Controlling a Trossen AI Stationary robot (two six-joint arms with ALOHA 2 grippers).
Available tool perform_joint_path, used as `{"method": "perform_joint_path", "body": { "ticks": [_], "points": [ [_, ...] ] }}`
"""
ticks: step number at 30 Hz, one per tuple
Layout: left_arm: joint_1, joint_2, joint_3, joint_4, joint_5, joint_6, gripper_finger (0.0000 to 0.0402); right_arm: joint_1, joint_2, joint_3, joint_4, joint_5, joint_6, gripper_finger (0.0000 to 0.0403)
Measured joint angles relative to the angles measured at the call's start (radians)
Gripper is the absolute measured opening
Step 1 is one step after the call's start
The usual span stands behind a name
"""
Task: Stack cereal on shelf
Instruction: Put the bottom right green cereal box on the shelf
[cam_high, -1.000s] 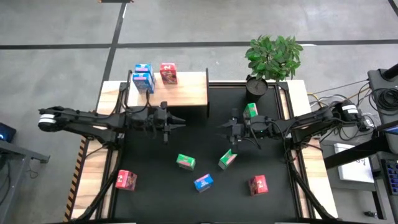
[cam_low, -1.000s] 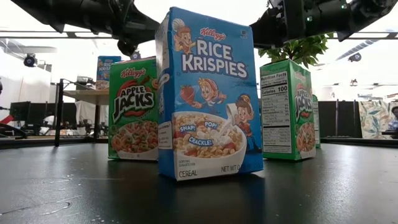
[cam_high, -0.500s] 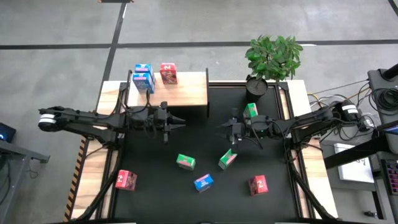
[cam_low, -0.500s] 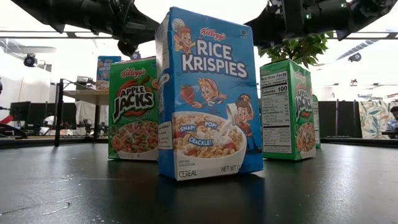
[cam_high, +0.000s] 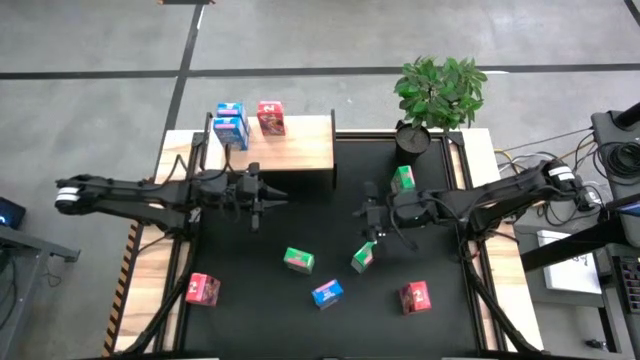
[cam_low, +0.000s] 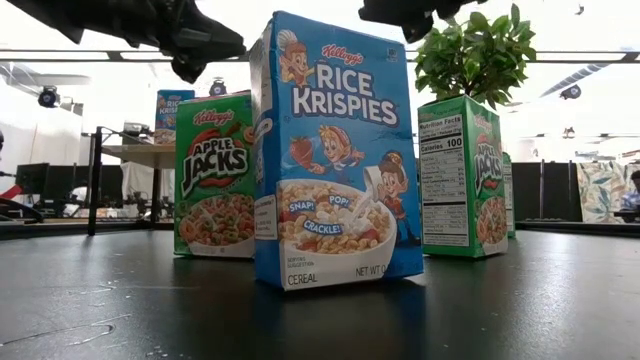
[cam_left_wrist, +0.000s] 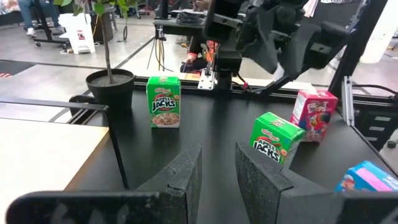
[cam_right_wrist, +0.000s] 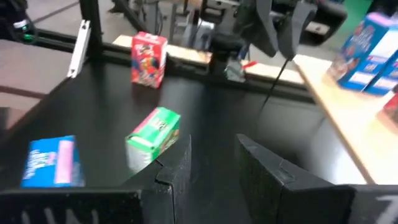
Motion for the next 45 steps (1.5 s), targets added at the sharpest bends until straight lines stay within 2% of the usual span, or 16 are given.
{"method": "perform_joint_path", "body": {
  "ticks": [7, 13, 15, 20, 29, 34, 39, 45],
  "points": [
    [0.0, -0.055, 0.0, -0.084, 0.0, 0.033, 0.0079, 0.063, 0.002, 0.158, -0.308, 0.002, 0.168, 0.0111],
    [0.0, -0.076, 0.0, -0.101, 0.0, 0.051, 0.0079, 0.113, 0.033, 0.333, -0.796, 0.0, 0.227, 0.0112],
    [0.0, -0.08, 0.0, -0.101, 0.0, 0.053, 0.0079, 0.122, 0.049, 0.366, -0.899, 0.008, 0.227, 0.0112],
    [0.0, -0.089, 0.002, -0.092, 0.0, 0.06, 0.0079, 0.126, 0.09, 0.393, -0.919, 0.013, 0.243, 0.0138],
    [0.0, -0.102, 0.002, -0.089, 0.0, 0.075, 0.0079, 0.126, 0.198, 0.388, -0.969, 0.003, 0.102, 0.0257],
    [0.0, -0.105, 0.003, -0.085, 0.0, 0.078, 0.0076, 0.126, 0.245, 0.408, -1.011, -0.034, 0.094, 0.0302],
    [0.0, -0.105, 0.003, -0.08, 0.0, 0.078, 0.0076, 0.126, 0.291, 0.405, -1.025, -0.053, 0.058, 0.0314],
    [0.001, -0.107, 0.003, -0.077, 0.0, 0.078, 0.0076, 0.125, 0.35, 0.402, -1.041, -0.052, 0.008, 0.029]
  ]
}}
